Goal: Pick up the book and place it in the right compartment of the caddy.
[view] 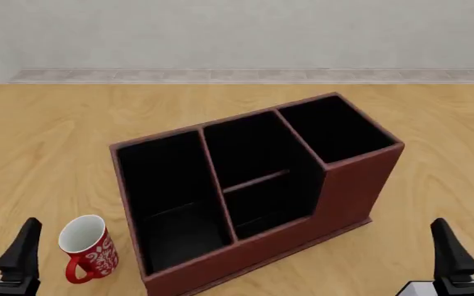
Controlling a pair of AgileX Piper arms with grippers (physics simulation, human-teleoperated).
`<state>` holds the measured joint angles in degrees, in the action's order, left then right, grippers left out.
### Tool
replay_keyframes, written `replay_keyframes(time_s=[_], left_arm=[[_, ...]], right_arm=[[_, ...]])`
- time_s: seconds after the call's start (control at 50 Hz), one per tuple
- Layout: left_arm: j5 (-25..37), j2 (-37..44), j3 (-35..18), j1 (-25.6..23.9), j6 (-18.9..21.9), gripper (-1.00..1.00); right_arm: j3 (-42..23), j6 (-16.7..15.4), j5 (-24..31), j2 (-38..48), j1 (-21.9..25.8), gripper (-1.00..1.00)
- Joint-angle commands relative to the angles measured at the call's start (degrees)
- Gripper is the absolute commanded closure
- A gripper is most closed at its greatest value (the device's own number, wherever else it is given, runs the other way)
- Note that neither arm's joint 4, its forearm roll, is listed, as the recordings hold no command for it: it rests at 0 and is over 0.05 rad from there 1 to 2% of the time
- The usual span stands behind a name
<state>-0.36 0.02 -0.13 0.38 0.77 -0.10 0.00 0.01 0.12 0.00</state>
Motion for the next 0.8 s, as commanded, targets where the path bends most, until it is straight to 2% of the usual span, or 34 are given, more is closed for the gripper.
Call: replay_keyframes(time_s=[0.02, 0.12, 0.16, 0.2, 0.36, 0.46, 0.58, 0.64, 0.8], left_arm=[[-0.44, 0.01, -0.98, 0.68, 1.63, -1.0], [-0.04, 0.04, -1.79, -0.33, 1.97, -1.0], [-1.37, 0.0, -1.45, -3.44, 5.48, -1.0], [0.36, -0.01, -2.42, -5.14, 4.38, -1.0], [3.74, -0.01, -6.23, -11.88, 6.13, -1.0], [4.32, -0.02, -7.57, -14.14, 7.33, -1.0], [7.42, -0.02, -10.35, -17.63, 6.85, -1.0], [9.72, -0.02, -12.13, -20.48, 4.84, -1.0], [11.58, -0.01, -12.58, -24.36, 5.91, -1.0]], right_arm=[[-0.13, -0.02, 0.07, 0.1, 0.01, -1.0], [-0.12, 0.0, 0.11, 0.05, 0.01, -1.0], [-0.14, 0.0, 0.13, 0.05, 0.01, -1.0], [-0.13, 0.02, 0.13, 0.05, 0.0, -1.0], [-0.09, 0.0, 0.08, 0.06, 0.0, -1.0], [-0.14, -0.03, 0.1, 0.1, 0.0, -1.0], [-0.06, -0.01, 0.02, 0.09, 0.0, -1.0], [-0.04, -0.01, 0.0, 0.1, 0.0, -1.0], [-0.16, -0.02, 0.02, 0.19, 0.0, -1.0]])
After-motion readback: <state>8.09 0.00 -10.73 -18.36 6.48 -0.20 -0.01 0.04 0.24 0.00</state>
